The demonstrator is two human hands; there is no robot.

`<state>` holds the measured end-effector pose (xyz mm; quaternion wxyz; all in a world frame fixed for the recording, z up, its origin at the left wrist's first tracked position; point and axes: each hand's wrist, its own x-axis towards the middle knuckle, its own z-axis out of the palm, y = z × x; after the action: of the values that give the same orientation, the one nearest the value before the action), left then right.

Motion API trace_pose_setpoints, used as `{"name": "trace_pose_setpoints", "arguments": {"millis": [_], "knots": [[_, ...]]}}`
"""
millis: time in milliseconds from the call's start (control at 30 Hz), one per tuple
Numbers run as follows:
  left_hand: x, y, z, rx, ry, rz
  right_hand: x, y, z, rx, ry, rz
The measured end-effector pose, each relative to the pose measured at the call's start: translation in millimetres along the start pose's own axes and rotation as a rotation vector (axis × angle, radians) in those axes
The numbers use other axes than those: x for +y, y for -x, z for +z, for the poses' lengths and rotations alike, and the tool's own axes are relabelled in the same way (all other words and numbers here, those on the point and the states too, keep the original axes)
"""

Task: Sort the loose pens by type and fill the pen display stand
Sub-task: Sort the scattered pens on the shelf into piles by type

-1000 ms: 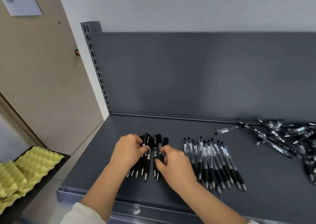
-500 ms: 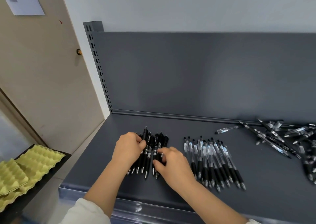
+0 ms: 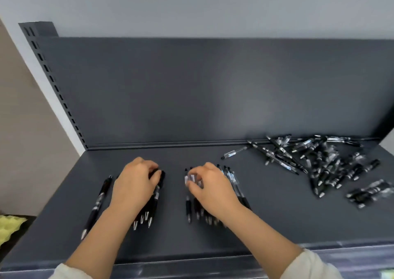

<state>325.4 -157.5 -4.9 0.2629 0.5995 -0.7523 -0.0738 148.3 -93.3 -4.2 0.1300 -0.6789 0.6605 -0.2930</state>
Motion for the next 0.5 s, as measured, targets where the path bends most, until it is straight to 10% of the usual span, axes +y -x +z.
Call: {"name": "trace_pose_setpoints", "arguments": {"millis": [500], "knots": [[184.5,13.4,80.2,-0.296,0.028,0.522,194.8,92.1,-156.0,0.267,0.274,0.469]]}}
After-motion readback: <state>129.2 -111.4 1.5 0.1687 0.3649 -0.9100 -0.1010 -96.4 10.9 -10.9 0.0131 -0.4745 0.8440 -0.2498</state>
